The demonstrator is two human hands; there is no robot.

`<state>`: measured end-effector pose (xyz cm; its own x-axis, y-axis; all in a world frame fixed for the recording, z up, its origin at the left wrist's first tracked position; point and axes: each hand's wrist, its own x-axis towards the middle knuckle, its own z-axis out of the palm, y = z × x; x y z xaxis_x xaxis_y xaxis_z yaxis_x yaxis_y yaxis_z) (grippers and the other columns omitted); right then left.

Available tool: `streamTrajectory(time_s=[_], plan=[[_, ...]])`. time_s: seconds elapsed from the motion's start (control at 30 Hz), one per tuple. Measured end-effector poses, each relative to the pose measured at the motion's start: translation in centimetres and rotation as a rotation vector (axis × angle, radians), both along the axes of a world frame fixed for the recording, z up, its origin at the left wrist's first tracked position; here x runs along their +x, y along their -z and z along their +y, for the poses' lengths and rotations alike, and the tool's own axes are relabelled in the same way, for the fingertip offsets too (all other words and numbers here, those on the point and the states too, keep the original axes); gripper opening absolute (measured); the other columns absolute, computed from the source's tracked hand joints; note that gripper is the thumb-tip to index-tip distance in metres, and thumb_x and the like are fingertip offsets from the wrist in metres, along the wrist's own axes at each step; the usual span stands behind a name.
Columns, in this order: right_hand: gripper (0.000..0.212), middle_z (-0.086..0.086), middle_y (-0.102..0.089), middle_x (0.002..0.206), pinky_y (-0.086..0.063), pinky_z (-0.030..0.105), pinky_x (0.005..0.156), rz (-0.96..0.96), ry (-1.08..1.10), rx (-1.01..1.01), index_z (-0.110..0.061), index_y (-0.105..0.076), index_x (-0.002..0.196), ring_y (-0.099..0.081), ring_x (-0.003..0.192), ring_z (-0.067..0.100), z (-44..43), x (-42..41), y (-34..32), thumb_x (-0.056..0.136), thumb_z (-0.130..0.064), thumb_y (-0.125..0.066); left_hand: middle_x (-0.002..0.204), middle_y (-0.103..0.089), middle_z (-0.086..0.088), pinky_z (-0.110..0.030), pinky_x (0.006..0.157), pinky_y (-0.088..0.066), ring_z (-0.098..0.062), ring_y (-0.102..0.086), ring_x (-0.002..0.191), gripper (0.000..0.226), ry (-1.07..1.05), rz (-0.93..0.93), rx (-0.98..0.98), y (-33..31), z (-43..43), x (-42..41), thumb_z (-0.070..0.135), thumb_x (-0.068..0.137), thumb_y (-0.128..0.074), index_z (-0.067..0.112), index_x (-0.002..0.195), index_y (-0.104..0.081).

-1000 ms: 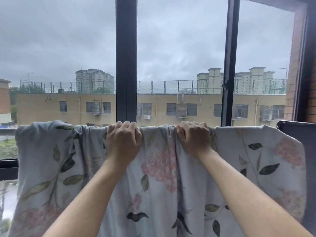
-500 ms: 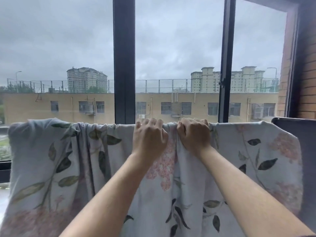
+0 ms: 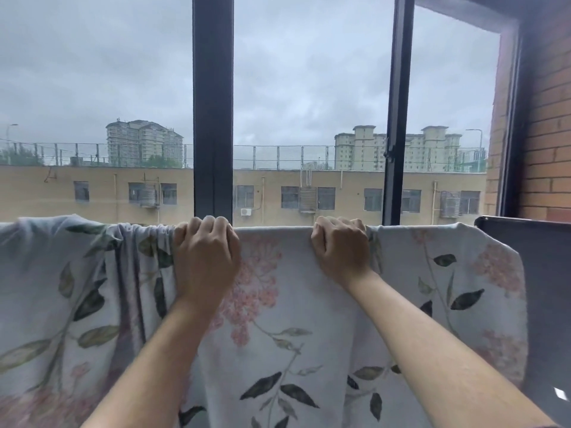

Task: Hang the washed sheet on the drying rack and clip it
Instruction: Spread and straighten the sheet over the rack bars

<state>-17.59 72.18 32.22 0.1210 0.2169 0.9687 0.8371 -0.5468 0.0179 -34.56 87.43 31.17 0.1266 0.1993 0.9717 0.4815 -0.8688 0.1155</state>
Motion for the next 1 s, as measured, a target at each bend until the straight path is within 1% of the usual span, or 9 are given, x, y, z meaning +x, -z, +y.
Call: streamTrajectory(time_s=[0.13,0.2,0.27,0.37,0.57,0.67,0.77,0.9,1.0], plan=[[0.039,0.001,-0.06,0.061,-0.04,0.035,0.07,0.026,0.011,0.006,-0.014,-0.056,0.063,-0.055,0.057,0.025,0.3,0.0,-0.3,0.088,-0.03,-0.031,0.08,-0.06,-0.002,-0.04,0.089,-0.033,-0.023,-0.054,0.078,0.026,0.002,0.097,0.031,-1.4,-3.2,2.9,0.022,0.081,-0.034,0.014,0.08,-0.059],[0.038,0.001,-0.06,0.06,-0.041,0.035,0.069,0.027,0.016,0.004,-0.014,-0.056,0.062,-0.056,0.056,0.026,0.4,0.0,-0.2,0.087,-0.03,-0.032,0.073,-0.061,-0.004,-0.04,0.08,-0.04,-0.025,-0.055,0.071,0.029,0.043,0.14,0.034,-2.0,-4.9,4.8,0.025,0.081,-0.034,0.013,0.072,-0.058],[0.037,0.001,-0.061,0.061,-0.041,0.035,0.069,0.03,-0.003,-0.026,-0.015,-0.056,0.063,-0.057,0.058,0.026,-0.2,0.5,-0.2,0.087,-0.03,-0.032,0.058,-0.059,-0.004,-0.036,0.069,-0.042,-0.026,-0.053,0.056,0.035,0.04,0.128,0.01,-2.2,-5.9,6.2,0.027,0.081,-0.032,0.014,0.057,-0.054],[0.034,0.0,-0.06,0.062,-0.042,0.035,0.065,-0.028,-0.048,-0.094,-0.016,-0.054,0.066,-0.057,0.058,0.026,-1.8,1.7,-0.4,0.089,-0.032,-0.033,0.05,-0.053,-0.002,-0.035,0.066,-0.039,-0.025,-0.048,0.048,0.037,-0.001,0.123,0.016,-1.6,-6.3,7.0,0.027,0.083,-0.034,0.017,0.051,-0.047],[0.04,0.002,-0.06,0.061,-0.041,0.032,0.059,-0.047,-0.085,-0.167,-0.015,-0.055,0.067,-0.058,0.056,0.027,-6.1,6.2,-1.1,0.09,-0.037,-0.032,0.049,-0.053,-0.002,-0.035,0.066,-0.037,-0.023,-0.043,0.049,0.037,-0.069,0.039,0.008,-1.5,-7.5,8.4,0.024,0.084,-0.035,0.018,0.049,-0.045],[0.042,0.001,-0.061,0.062,-0.042,0.032,0.062,-0.026,-0.085,-0.18,-0.016,-0.054,0.067,-0.059,0.058,0.027,-8.3,8.5,-1.1,0.092,-0.039,-0.03,0.05,-0.055,-0.002,-0.035,0.067,-0.037,-0.022,-0.041,0.05,0.039,-0.101,0.008,-0.014,-1.4,-8.2,9.2,0.024,0.085,-0.035,0.016,0.049,-0.05],[0.048,0.0,-0.061,0.063,-0.041,0.033,0.067,-0.009,-0.05,-0.213,-0.016,-0.054,0.07,-0.059,0.058,0.025,-10.8,11.3,-1.0,0.095,-0.044,-0.025,0.052,-0.057,-0.005,-0.036,0.07,-0.035,-0.026,-0.047,0.052,0.043,-0.133,-0.008,-0.051,-1.3,-8.4,9.5,0.026,0.085,-0.032,0.014,0.049,-0.052],[0.051,-0.001,-0.062,0.067,-0.028,0.029,0.068,-0.041,-0.004,-0.181,-0.015,-0.06,0.076,-0.059,0.061,0.021,-14.2,14.6,-0.5,0.097,-0.044,-0.023,0.054,-0.059,-0.007,-0.037,0.071,-0.033,-0.03,-0.052,0.056,0.045,-0.166,-0.018,-0.067,-1.4,-8.9,9.6,0.026,0.084,-0.029,0.012,0.049,-0.054],[0.051,0.0,-0.063,0.07,-0.029,0.031,0.069,-0.01,-0.006,-0.179,-0.014,-0.06,0.078,-0.058,0.064,0.022,-14.8,15.1,-0.6,0.096,-0.043,-0.022,0.057,-0.06,-0.01,-0.038,0.074,-0.035,-0.03,-0.052,0.058,0.047,-0.167,0.007,-0.109,-1.6,-9.7,10.3,0.027,0.084,-0.027,0.01,0.051,-0.056]])
